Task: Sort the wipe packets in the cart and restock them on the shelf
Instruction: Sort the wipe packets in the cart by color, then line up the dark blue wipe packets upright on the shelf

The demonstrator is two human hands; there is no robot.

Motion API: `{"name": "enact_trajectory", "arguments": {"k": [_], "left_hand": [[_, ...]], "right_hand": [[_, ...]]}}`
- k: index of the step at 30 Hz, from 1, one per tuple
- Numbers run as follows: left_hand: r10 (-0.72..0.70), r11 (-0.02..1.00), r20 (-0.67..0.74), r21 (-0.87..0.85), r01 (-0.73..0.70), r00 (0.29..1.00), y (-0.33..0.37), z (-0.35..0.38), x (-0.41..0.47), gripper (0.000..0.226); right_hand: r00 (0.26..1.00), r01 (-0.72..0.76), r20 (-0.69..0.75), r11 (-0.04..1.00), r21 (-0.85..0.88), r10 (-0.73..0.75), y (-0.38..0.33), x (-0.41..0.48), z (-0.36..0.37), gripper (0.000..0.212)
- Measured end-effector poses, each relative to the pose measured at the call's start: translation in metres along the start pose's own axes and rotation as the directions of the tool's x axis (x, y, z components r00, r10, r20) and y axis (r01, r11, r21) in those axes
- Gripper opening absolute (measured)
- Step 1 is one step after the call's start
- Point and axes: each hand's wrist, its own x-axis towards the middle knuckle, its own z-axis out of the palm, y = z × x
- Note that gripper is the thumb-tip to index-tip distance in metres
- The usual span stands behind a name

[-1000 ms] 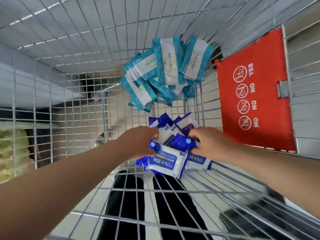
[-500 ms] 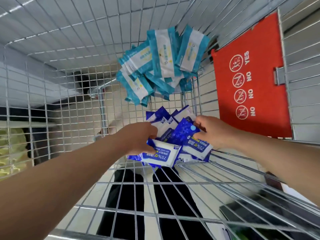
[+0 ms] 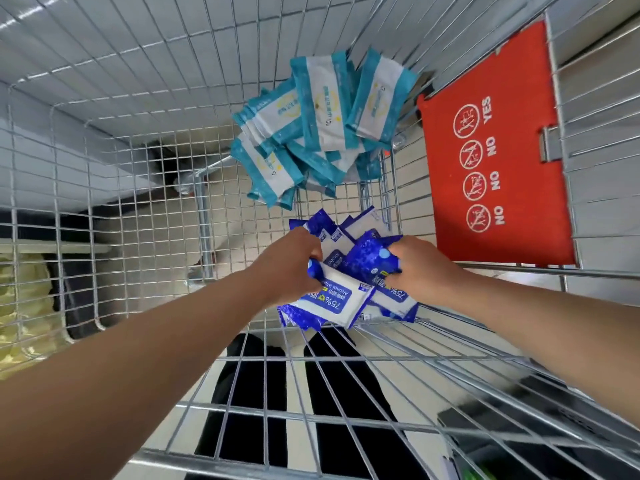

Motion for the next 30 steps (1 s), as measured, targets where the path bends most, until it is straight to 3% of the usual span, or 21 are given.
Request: {"name": "enact_trajectory", "arguments": {"k": [6,12,15,17,21,26,28,30], "left_hand": [[-0.047,0.992,0.067,-0.116,0.054,0.997,0.002,-0.007,0.005,0.046],[-0.061,0.997,0.222,-0.03,0.07,0.973,-0.013,-0.02,-0.001,0.024],[-0.114,0.991,0.2,-0.042,0.125,0.973,-0.023,-0.018,-0.005,0.027],[-0.134,0.989,0.181,-0.038,0.143,0.974,-0.027,-0.02,-0.008,0.035],[-0.149,0.986,0.206,-0.038,0.16,0.967,-0.031,-0.04,-0.016,0.027],[-0.154,0.987,0.153,-0.03,0.16,0.976,-0.022,-0.089,-0.047,0.026],[-0.153,0.985,0.091,-0.063,0.159,0.984,-0.015,-0.117,-0.069,0.025],[-0.163,0.98,0.003,-0.113,0.162,0.987,-0.006,-0.149,-0.096,0.026]], "right_hand": [[1.0,-0.026,0.018,1.0,0.004,0.026,-0.002,0.0,-0.009,0.034],[0.998,0.019,0.059,1.0,0.001,-0.019,-0.005,-0.004,-0.01,0.02],[0.994,0.05,0.101,0.997,-0.057,-0.044,-0.008,-0.004,-0.005,0.04],[0.99,0.051,0.136,0.995,-0.086,-0.039,-0.009,-0.002,-0.007,0.04],[0.988,0.0,0.157,0.996,-0.091,0.014,-0.018,-0.002,-0.03,0.032],[0.999,0.012,0.039,0.999,-0.039,-0.01,-0.052,-0.024,-0.079,0.023],[0.999,0.044,-0.024,0.997,-0.059,-0.046,-0.072,-0.04,-0.103,0.013],[0.991,0.085,-0.095,0.994,-0.068,-0.092,-0.097,-0.059,-0.13,0.016]]}}
